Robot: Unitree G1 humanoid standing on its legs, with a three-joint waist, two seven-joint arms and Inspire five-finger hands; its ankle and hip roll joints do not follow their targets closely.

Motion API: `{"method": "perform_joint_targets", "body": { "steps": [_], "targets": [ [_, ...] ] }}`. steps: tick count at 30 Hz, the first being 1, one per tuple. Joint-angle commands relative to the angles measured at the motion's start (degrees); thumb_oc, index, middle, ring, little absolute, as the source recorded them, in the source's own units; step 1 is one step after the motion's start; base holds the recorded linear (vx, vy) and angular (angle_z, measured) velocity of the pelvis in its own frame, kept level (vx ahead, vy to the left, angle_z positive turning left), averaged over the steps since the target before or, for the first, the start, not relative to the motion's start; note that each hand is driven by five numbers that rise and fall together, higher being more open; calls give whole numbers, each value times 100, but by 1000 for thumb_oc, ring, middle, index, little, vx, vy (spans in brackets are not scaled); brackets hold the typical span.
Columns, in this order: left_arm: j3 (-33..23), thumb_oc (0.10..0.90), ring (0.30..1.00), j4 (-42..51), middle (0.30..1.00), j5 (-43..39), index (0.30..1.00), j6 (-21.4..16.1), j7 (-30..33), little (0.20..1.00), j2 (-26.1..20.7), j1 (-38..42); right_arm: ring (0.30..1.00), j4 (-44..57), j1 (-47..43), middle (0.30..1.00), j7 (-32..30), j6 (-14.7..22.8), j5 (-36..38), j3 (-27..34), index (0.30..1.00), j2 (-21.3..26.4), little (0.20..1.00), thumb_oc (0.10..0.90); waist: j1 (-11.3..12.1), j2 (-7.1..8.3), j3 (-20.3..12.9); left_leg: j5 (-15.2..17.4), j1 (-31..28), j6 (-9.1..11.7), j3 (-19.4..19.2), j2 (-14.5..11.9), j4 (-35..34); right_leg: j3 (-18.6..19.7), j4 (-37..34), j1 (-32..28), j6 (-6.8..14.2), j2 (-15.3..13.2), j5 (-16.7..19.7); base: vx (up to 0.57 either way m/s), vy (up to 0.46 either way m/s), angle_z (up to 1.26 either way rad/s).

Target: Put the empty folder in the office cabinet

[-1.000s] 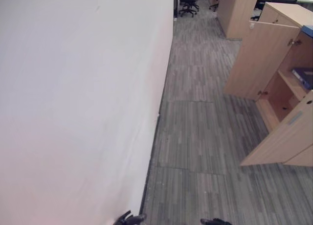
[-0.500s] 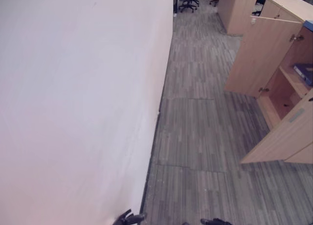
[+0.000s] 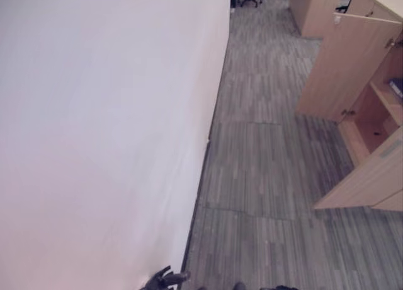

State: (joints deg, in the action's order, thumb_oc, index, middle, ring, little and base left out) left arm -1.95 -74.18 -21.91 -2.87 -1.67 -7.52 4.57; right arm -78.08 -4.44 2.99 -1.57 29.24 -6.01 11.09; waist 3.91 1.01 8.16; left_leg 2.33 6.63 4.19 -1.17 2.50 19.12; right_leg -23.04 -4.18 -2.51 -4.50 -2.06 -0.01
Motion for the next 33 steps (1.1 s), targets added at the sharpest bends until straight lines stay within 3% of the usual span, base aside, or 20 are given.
{"method": "perform_joint_targets", "body": {
  "steps": [1, 5, 6, 9, 12, 15, 18, 19, 23, 26, 31, 33],
  "targets": [
    [236, 800, 900, -501, 900, 272, 900, -210, 506, 900, -425, -840, 900, -291, -231, 900, -43, 62, -426, -136, 900, 268, 900, 800, 379, -32, 73, -565, 93, 256, 333, -221, 220, 191, 399, -451, 688, -585, -362, 69, 15, -4],
    [222, 800, 900, -632, 900, 369, 900, -172, 464, 900, -392, -961, 900, -224, -291, 900, -15, 74, -552, -214, 900, 322, 900, 800, 547, 16, 63, -331, 480, 149, 559, -315, -281, 370, 385, -536, 782, -695, -456, 150, 36, -14],
    [221, 800, 900, -668, 900, 365, 900, -168, 467, 900, -387, -995, 900, -226, -304, 900, -14, 74, -580, -228, 900, 329, 900, 800, 572, 4, 62, -399, 539, 157, 637, -421, -488, 407, 376, -570, 817, -706, -479, 175, 83, -19],
    [227, 800, 900, -742, 900, 326, 900, -169, 486, 900, -367, -1089, 900, -268, -340, 900, -37, 65, -709, -269, 900, 356, 900, 800, 680, -145, 66, -1100, 801, 275, 969, -914, -1556, 637, 409, -761, 900, -671, -673, 207, 124, -18],
    [222, 800, 900, -752, 900, 284, 900, -169, 492, 900, -376, -1117, 900, -336, -345, 900, -43, 43, -802, -309, 900, 344, 900, 800, 801, -202, 80, -1362, 857, 372, 1164, -1181, -2229, 908, 365, -965, 937, -634, -798, 238, 103, -33],
    [188, 800, 900, -778, 900, 306, 900, -151, 463, 900, -365, -1142, 900, -380, -314, 900, -26, 38, -866, -303, 900, 315, 900, 800, 877, -240, 11, -1387, 735, 420, 1205, -1225, -2311, 993, 206, -1146, 967, -546, -789, 210, 112, -67],
    [153, 800, 900, -774, 900, 356, 900, -150, 469, 900, -424, -1147, 900, -409, -288, 900, -21, 31, -851, -267, 900, 274, 900, 800, 913, -161, -91, -1309, 815, 380, 1106, -1054, -1966, 1001, 44, -1171, 1039, -648, -683, 215, 178, -26],
    [183, 800, 900, -740, 900, 379, 900, -152, 479, 900, -472, -1115, 900, -355, -327, 900, -23, 24, -862, -320, 900, 244, 900, 800, 935, -66, -102, -1124, 1041, 314, 986, -869, -1527, 1028, -2, -1095, 1128, -795, -598, 152, 156, 5],
    [225, 800, 900, -661, 900, 378, 900, -167, 530, 900, -591, -982, 900, -231, -561, 900, -42, 26, -911, -446, 900, 229, 900, 800, 1017, 62, -82, -764, 1420, 140, 733, -573, -981, 1033, 79, -791, 1246, -1098, -487, 78, 140, -10],
    [272, 800, 900, -618, 900, 398, 900, -195, 565, 900, -617, -916, 900, -182, -670, 900, -50, 33, -920, -509, 900, 211, 900, 800, 1057, 95, -68, -627, 1561, 79, 659, -448, -831, 1008, 95, -674, 1308, -1213, -401, 43, 129, -16],
    [288, 800, 900, -564, 900, 474, 900, -218, 553, 900, -628, -914, 900, -80, -899, 900, -50, 33, -1026, -538, 900, 201, 900, 800, 1181, 78, -37, -276, 1741, -194, 414, -132, -584, 857, 240, -406, 1572, -1682, -40, 75, 157, -18],
    [288, 800, 900, -564, 900, 474, 900, -218, 553, 900, -629, -914, 900, -80, -899, 900, -50, 33, -1026, -538, 900, 201, 900, 800, 1183, 82, -41, -275, 1748, -197, 410, -129, -581, 859, 240, -400, 1575, -1687, -39, 58, 116, -46]
  ]
}}
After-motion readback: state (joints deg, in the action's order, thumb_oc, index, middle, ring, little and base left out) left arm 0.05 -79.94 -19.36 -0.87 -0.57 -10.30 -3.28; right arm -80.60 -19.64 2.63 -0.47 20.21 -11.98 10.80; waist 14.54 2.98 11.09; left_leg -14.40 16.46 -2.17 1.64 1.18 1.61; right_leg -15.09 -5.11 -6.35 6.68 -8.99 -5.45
